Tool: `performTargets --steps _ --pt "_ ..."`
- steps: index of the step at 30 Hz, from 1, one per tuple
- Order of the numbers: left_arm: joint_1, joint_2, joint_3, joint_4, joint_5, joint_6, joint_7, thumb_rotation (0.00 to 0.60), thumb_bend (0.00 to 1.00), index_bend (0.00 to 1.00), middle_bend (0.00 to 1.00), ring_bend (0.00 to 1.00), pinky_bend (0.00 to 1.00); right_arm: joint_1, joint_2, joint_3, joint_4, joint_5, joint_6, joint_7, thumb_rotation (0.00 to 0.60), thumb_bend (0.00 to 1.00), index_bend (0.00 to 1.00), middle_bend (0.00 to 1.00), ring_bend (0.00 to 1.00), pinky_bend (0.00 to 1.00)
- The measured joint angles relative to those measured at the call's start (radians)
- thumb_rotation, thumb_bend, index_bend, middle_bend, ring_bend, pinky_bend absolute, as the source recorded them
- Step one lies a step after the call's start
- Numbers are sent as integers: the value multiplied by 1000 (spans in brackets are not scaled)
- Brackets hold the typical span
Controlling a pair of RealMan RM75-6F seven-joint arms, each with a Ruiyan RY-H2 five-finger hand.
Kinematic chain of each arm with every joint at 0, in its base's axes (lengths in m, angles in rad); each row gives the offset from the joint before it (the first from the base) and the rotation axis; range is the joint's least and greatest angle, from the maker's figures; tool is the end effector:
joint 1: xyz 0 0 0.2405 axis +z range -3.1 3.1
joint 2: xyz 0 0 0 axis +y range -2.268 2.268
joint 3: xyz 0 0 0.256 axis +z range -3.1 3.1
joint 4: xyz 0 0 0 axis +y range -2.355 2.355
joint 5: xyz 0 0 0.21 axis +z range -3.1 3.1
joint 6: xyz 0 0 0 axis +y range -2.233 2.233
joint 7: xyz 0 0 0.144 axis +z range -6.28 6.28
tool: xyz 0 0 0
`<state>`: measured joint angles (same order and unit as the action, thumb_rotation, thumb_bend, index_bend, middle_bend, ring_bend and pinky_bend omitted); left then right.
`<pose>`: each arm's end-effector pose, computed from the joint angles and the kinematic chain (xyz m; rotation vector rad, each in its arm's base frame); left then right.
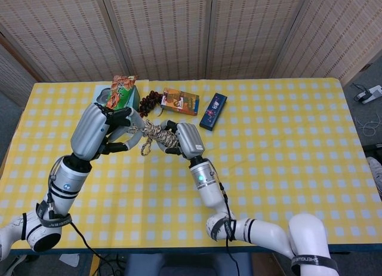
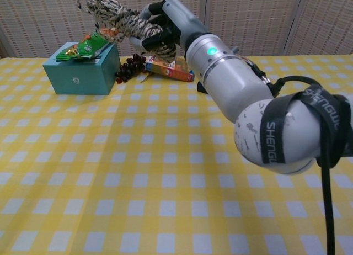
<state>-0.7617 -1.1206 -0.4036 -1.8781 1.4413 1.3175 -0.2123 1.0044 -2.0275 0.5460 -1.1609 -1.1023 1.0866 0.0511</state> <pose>-0.0291 0.3337 0.1771 -1.6155 -0.7689 -1.9136 0.0142 -0.3825 -0.0687 1.4225 -1.3754 1.6713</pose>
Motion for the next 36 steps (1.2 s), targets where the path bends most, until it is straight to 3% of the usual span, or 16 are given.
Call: performTargets --steps 12,27,36 --pt "10 -2 -29 -26 -72 -19 -164 600 417 720 1000 946 1000 8 87 -20 -60 70 -181 -9 600 381 895 746 626 652" --pt "1 7 -73 -29 -260 -152 -293 600 416 698 1000 934 1000 19 129 -152 -37 -184 -219 212 600 332 895 742 624 651" --pt "-29 -3 -102 25 -403 -231 -284 600 416 689 1000 933 1000 21 142 -217 -47 -279 -207 324 600 326 895 742 624 650"
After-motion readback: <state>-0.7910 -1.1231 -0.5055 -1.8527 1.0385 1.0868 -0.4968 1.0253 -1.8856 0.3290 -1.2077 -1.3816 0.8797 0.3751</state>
